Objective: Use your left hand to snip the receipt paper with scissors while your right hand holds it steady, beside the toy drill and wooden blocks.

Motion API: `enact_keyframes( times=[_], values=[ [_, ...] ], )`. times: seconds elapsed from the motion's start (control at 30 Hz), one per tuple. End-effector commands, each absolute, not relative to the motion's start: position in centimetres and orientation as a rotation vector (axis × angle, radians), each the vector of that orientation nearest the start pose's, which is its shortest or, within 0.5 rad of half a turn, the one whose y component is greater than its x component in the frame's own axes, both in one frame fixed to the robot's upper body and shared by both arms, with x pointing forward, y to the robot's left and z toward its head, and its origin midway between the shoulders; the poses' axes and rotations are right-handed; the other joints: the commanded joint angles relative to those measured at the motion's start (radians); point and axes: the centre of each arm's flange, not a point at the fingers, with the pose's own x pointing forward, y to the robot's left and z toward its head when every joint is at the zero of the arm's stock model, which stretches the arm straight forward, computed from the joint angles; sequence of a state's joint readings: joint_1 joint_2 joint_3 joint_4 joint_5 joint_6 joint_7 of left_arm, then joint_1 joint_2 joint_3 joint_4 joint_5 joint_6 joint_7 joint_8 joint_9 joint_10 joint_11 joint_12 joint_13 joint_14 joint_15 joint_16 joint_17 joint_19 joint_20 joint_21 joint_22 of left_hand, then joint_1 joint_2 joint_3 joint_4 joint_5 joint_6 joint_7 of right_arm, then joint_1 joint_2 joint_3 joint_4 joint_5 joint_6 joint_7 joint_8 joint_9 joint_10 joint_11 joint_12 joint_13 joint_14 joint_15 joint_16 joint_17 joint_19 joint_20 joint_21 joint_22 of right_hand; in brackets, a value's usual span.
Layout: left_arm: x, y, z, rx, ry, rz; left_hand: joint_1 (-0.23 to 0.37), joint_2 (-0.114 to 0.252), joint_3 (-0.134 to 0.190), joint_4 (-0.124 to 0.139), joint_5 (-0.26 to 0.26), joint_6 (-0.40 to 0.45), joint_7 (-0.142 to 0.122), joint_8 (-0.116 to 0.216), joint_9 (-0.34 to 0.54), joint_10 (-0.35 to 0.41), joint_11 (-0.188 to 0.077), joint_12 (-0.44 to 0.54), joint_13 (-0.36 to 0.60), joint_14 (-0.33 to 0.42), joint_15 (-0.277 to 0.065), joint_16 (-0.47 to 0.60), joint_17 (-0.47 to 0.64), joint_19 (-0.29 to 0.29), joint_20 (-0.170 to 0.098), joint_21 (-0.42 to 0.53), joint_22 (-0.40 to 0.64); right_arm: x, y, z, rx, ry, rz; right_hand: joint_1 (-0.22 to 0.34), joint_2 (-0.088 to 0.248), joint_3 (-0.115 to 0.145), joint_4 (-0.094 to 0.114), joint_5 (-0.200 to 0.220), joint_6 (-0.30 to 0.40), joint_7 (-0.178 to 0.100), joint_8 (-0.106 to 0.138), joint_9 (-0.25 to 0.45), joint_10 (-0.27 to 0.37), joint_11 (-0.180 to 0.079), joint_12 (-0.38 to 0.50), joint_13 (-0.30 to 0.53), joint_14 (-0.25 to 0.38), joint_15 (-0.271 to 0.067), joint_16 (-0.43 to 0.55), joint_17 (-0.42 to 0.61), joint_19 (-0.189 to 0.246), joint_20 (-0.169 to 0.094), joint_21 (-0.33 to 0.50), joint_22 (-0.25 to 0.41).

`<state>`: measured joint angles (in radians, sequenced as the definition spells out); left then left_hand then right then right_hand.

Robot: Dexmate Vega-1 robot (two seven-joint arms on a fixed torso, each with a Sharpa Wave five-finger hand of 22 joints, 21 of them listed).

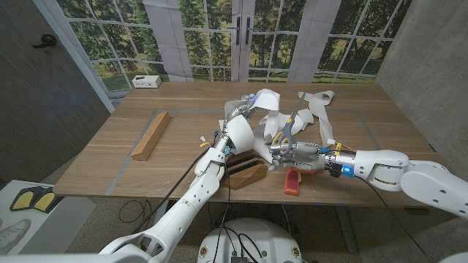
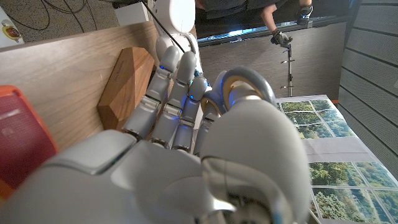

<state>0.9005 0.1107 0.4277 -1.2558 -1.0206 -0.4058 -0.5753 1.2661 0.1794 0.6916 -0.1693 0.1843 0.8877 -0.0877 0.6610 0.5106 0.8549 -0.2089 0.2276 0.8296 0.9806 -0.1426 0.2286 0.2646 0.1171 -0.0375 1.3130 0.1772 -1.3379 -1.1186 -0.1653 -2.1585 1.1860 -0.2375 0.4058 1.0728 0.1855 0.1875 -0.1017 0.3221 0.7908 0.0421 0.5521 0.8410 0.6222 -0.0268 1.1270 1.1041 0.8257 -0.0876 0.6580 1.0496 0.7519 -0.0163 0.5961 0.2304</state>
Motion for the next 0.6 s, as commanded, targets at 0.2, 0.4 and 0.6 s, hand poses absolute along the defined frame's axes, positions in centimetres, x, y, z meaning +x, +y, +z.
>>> enact_keyframes(
  times=[0.2, 0.4, 0.6],
  values=[
    [58.7, 11.7, -4.1, -0.395, -0.927, -0.727, -0.003, -0.005, 0.007, 0.006, 0.007, -0.015, 0.002, -0.015, -0.011, -0.013, 0.002, -0.019, -0.014, -0.024, -0.091, -0.013, -0.005, -0.014, -0.106, 0.003, -0.001, 44.4, -20.7, -7.1, -0.029, -0.090, 1.030, -0.011, -0.013, 0.070, -0.004, 0.012, 0.014, -0.002, 0.005, 0.001, 0.028, -0.023, -0.001, 0.005, 0.032, -0.102, -0.008, 0.007, -0.006, 0.002, 0.012, 0.002],
    [58.3, 12.5, -3.9, -0.380, -0.950, -0.692, -0.005, -0.004, 0.007, 0.006, 0.008, -0.017, 0.000, -0.018, -0.015, -0.017, 0.002, -0.023, -0.018, -0.030, -0.091, -0.015, -0.006, -0.018, -0.106, 0.004, 0.000, 44.5, -19.9, -7.0, -0.030, -0.112, 1.045, -0.019, -0.013, 0.077, -0.002, 0.014, 0.017, -0.003, 0.004, -0.001, 0.030, -0.023, -0.002, 0.005, 0.030, -0.101, -0.012, 0.012, -0.009, 0.000, 0.018, 0.002],
    [58.0, 13.4, -3.9, -0.356, -0.970, -0.639, -0.006, -0.003, 0.007, 0.006, 0.008, -0.016, -0.002, -0.019, -0.017, -0.018, 0.002, -0.025, -0.021, -0.034, -0.091, -0.015, -0.007, -0.020, -0.107, 0.004, 0.000, 44.4, -19.6, -6.7, -0.051, -0.123, 1.020, -0.027, -0.011, 0.082, 0.002, 0.016, 0.015, -0.003, 0.002, -0.002, 0.029, -0.023, -0.003, 0.006, 0.033, -0.102, -0.014, 0.016, -0.010, -0.001, 0.023, 0.002]
  ],
)
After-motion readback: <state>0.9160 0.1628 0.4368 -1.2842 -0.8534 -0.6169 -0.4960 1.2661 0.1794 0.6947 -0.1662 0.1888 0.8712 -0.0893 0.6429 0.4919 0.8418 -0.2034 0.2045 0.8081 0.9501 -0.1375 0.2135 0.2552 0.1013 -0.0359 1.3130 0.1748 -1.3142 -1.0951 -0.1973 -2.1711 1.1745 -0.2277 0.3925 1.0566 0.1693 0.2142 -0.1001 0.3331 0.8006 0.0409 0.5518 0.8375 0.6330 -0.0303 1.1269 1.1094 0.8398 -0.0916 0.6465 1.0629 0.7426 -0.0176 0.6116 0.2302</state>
